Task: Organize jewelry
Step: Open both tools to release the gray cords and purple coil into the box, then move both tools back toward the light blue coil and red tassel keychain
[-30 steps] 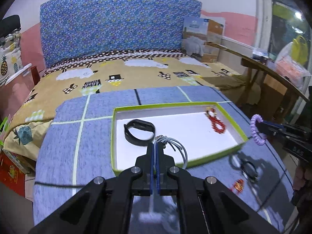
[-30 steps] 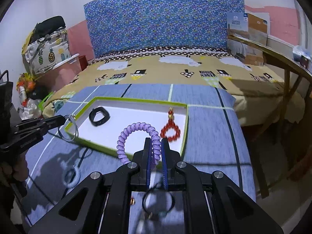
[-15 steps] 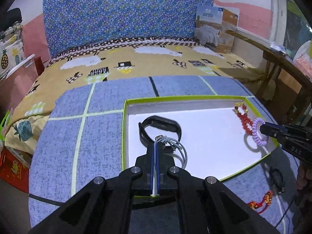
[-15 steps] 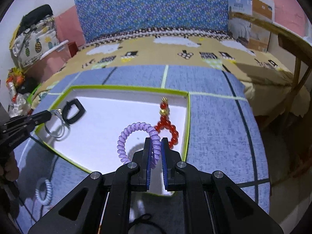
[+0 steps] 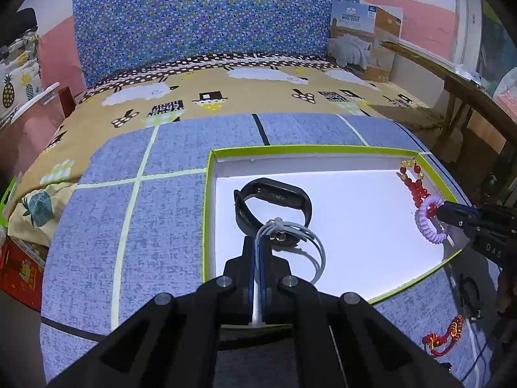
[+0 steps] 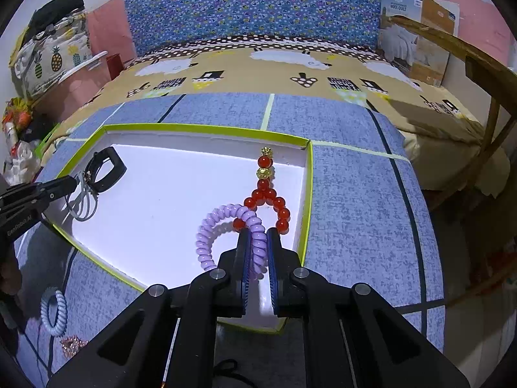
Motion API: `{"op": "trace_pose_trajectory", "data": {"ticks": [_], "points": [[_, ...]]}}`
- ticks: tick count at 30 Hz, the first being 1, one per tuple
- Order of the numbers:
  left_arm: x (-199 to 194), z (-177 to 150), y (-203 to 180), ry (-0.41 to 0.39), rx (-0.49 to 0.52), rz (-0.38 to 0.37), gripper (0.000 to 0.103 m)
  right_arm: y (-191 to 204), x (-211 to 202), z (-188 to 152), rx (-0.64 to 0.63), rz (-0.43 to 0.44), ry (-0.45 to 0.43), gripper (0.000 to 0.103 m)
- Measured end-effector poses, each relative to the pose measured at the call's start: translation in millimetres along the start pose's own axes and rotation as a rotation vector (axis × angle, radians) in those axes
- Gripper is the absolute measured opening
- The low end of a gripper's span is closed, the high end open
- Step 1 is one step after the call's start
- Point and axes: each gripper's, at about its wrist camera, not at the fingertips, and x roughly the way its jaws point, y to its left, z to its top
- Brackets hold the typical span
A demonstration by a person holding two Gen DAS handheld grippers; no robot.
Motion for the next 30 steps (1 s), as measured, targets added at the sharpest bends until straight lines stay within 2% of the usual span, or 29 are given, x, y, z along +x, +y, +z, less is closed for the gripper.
{"op": "trace_pose_trajectory", "data": {"ticks": [8,14,20,30], "points": [[-8.0,-3.0,-0.8,-0.017,-0.017,-0.028,0.009,3.8,-12.5,-1.8,-0.011,0.005,-0.036,0.027],[-15.5,-5.4,1.7,-0.028,-0.025,-0.033,0.019,0.1,-24.8,-7.1,0.013,0.011,-0.058,0.027],[-35.4,-11.5,5.2,-0.063,-0.035,-0.034,0.02,-1.4,-50.2,-17.5,0.029,0.021,-0.101,0.027],[-98.3,-43.6,-5.8,-0.169,-0.004,-0.046,0.02,11.2,-111.3,-58.3,0.043,0.047,-0.182,0.027]]}}
